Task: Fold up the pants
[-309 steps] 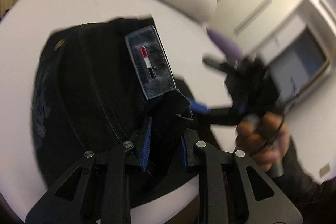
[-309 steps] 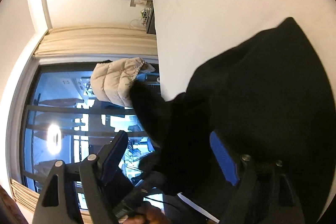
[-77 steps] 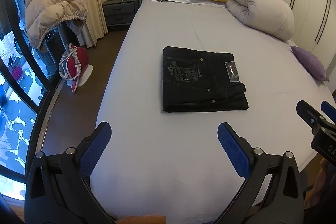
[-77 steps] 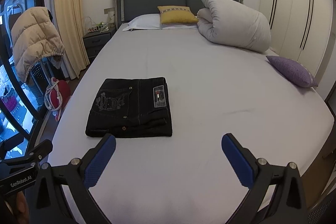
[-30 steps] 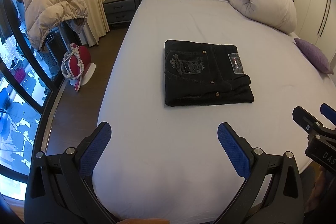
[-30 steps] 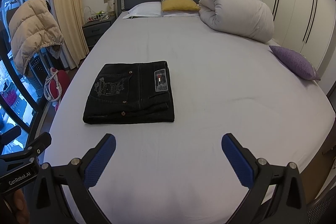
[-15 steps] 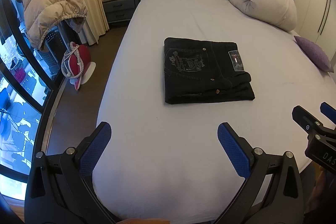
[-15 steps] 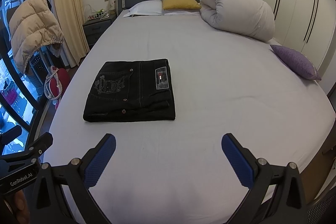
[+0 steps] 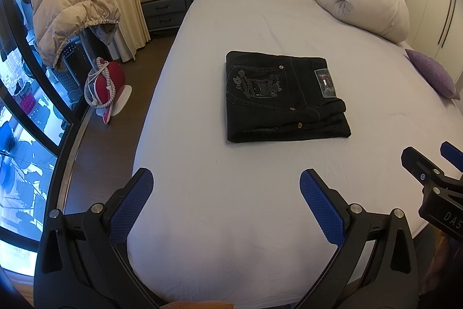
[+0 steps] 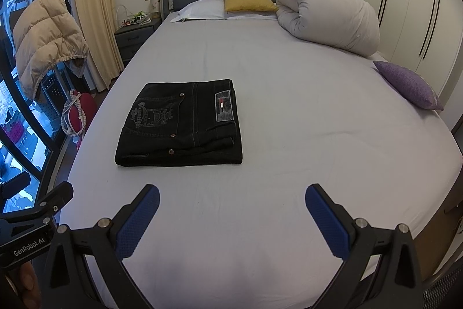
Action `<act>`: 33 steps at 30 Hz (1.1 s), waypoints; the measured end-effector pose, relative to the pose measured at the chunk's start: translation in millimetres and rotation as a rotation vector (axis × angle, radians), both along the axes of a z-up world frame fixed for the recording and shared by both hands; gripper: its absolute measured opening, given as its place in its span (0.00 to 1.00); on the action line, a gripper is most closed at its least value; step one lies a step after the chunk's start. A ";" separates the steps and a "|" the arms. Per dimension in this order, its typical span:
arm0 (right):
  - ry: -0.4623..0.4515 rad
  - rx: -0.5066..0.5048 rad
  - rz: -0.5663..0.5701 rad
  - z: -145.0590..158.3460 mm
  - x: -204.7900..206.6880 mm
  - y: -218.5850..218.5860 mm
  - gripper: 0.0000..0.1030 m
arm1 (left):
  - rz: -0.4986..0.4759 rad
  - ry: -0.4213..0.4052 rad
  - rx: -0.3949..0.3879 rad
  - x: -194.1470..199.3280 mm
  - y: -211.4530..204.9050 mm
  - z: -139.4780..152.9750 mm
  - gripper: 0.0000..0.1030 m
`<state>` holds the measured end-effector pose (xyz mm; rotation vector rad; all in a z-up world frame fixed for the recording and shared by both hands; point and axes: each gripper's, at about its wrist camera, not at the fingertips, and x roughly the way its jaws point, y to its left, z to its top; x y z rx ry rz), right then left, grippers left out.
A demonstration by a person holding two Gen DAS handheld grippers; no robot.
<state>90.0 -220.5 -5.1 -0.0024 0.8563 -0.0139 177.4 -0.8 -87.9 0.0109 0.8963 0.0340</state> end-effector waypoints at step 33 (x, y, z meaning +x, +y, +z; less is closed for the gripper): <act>0.014 0.000 0.008 -6.6 -1.5 -4.4 1.00 | -0.002 -0.009 0.025 4.9 4.3 -3.5 1.00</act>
